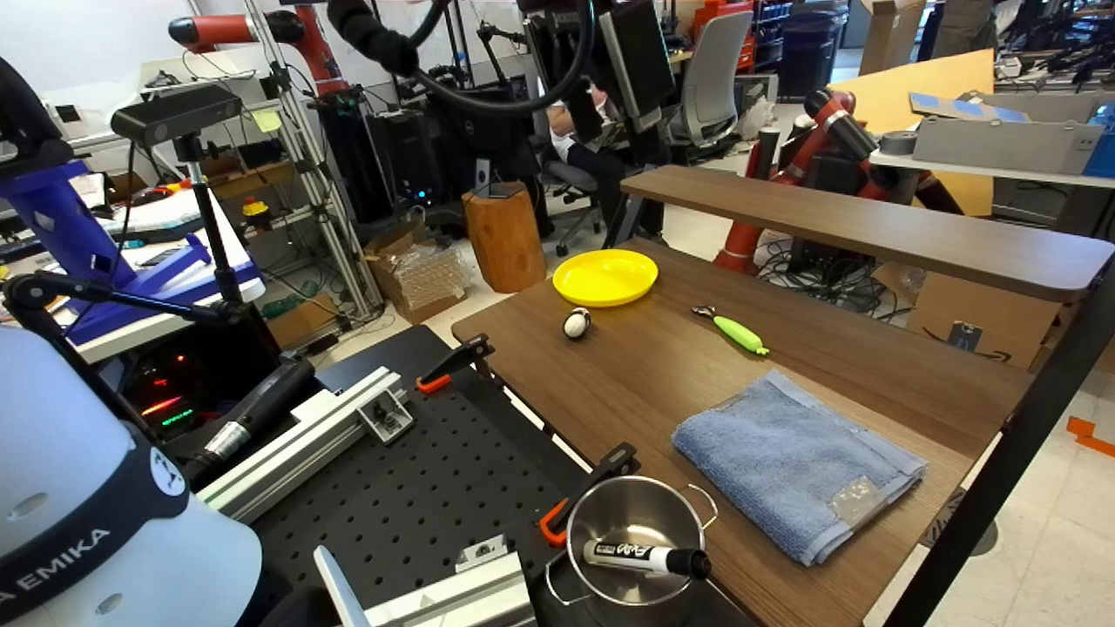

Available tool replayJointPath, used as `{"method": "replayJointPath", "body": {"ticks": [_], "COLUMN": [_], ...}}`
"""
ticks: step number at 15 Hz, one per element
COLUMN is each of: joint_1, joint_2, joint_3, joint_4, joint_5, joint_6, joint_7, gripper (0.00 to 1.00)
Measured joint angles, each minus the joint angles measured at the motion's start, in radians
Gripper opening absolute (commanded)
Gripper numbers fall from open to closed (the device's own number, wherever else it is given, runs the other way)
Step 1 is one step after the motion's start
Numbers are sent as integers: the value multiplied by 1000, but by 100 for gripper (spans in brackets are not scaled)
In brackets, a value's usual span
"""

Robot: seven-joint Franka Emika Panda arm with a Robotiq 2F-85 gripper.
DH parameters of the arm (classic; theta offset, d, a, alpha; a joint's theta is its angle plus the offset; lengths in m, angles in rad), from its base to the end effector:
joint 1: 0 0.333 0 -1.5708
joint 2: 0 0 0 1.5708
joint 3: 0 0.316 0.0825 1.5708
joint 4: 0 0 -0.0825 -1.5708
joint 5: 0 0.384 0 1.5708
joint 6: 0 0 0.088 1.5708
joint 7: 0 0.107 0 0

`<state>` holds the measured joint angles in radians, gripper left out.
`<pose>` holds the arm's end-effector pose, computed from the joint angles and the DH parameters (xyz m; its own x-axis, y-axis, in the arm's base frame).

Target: Move the spoon closer to the right of the yellow plate

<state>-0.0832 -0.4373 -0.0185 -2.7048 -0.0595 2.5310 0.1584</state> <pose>0.3992 -0.0398 0.3906 0.9426 -0.2065 0.2624 -0.2130 -0.9770 -0.0037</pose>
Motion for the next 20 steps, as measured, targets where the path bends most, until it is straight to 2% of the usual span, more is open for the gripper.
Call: {"method": "replayJointPath", "body": {"ticks": [4, 8, 12, 15, 20], "joint_1": [-1, -7, -6, 2, -11], "joint_2": [75, 230, 421, 559, 744], "joint_3": [17, 37, 38, 31, 19], "joint_4": [41, 147, 287, 384, 517], "joint_5": [-102, -244, -375, -412, -387], "joint_6": [27, 83, 117, 131, 139], "joint_7": [-4, -6, -71, -183, -488], "gripper": [100, 100, 100, 100, 100]}}
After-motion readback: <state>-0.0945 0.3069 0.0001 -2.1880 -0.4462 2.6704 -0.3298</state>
